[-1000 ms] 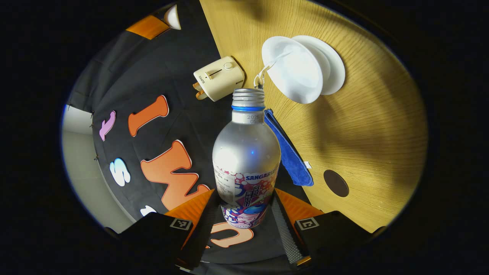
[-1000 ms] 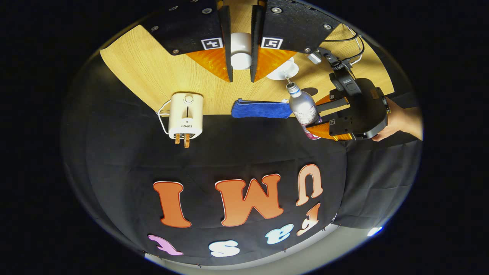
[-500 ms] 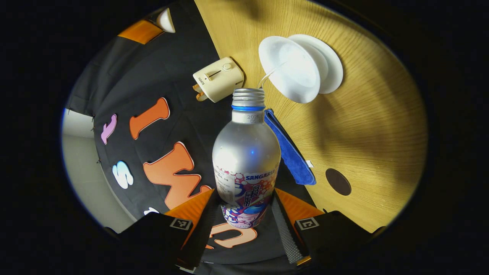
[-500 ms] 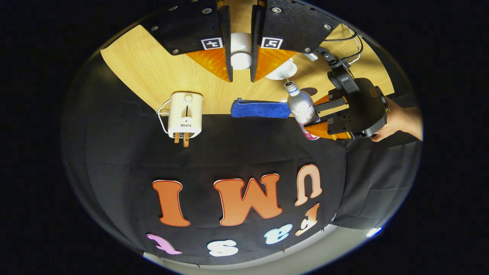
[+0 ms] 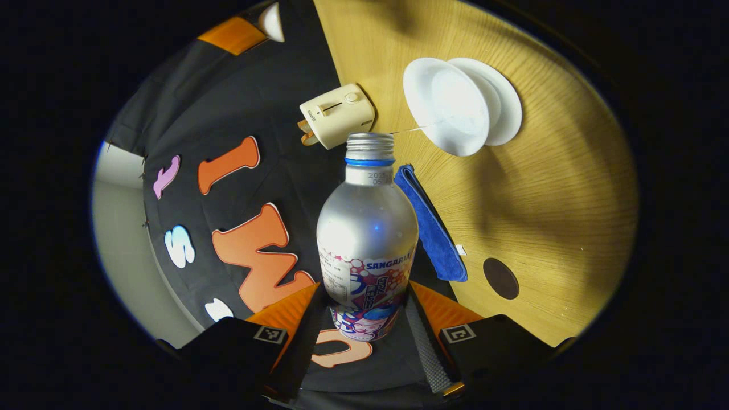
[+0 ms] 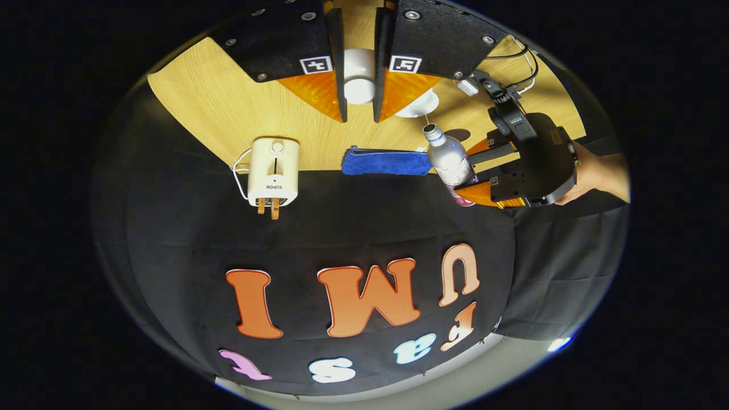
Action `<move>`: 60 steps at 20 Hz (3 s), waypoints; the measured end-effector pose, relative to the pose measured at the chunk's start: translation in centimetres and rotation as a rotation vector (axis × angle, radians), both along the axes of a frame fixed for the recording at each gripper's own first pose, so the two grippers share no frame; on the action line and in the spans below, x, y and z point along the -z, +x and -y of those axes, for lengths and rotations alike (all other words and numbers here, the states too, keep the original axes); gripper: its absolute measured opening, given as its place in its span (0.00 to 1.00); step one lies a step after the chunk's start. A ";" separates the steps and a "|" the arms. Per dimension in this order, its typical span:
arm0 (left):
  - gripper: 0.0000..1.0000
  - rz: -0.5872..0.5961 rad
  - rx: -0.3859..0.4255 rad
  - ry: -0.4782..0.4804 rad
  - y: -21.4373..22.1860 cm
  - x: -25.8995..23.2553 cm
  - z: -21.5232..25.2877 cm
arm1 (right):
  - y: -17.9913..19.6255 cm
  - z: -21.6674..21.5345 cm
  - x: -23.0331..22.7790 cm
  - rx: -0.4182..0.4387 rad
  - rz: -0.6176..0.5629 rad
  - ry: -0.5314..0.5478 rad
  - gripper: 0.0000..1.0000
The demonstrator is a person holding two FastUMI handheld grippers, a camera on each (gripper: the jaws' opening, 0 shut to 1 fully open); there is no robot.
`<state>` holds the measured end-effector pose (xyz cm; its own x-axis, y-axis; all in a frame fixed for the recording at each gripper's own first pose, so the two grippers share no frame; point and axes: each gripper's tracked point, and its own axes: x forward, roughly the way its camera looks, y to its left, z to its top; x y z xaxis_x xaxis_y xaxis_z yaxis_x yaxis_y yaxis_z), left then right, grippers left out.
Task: Open the teacup lid with one hand, grasp the water bottle and pour water into the teacup with the other hand; after pouring, place the water bottle on the coaster and then close the teacup lid.
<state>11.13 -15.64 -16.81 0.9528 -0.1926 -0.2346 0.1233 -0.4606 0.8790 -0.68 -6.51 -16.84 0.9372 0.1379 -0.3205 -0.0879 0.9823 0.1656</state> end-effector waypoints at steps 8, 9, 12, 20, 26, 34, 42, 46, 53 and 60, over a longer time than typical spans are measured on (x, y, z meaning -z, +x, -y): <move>0.83 -0.087 -0.103 -0.259 0.2 0.4 -2.7 | 1.6 -2.0 0.9 -0.035 -0.007 0.016 0.22; 0.83 -0.098 -0.125 -0.298 0.2 0.3 -3.4 | 1.9 -2.3 1.2 -0.039 -0.012 0.019 0.22; 0.83 -0.104 -0.174 -0.438 0.3 -0.4 -5.2 | 2.7 -3.6 1.6 -0.057 -0.019 0.018 0.22; 0.82 -0.082 -0.274 -0.789 0.5 -3.2 -9.4 | 6.0 -7.9 1.6 -0.112 0.004 0.024 0.22; 0.81 -0.124 -0.424 -1.095 0.8 -1.8 -12.1 | 7.7 -10.4 3.6 -0.145 -0.029 0.031 0.22; 0.83 -0.198 -0.588 -1.420 2.2 0.4 -14.0 | 8.4 -10.9 7.1 -0.139 -0.076 0.032 0.23; 0.82 -0.303 -0.697 -1.736 3.4 2.4 -14.5 | 8.0 -11.1 7.9 -0.151 -0.065 0.008 0.24; 0.83 -0.328 -0.708 -1.816 4.1 2.8 -14.3 | 8.2 -10.5 8.2 -0.125 -0.080 -0.011 0.37; 0.83 -0.422 -0.735 -1.959 7.1 5.3 -14.2 | 8.0 -9.5 5.2 -0.097 -0.023 0.057 0.70; 0.82 -0.485 -0.830 -1.947 8.0 10.0 -14.2 | 7.5 -7.8 3.5 -0.074 0.020 0.036 0.80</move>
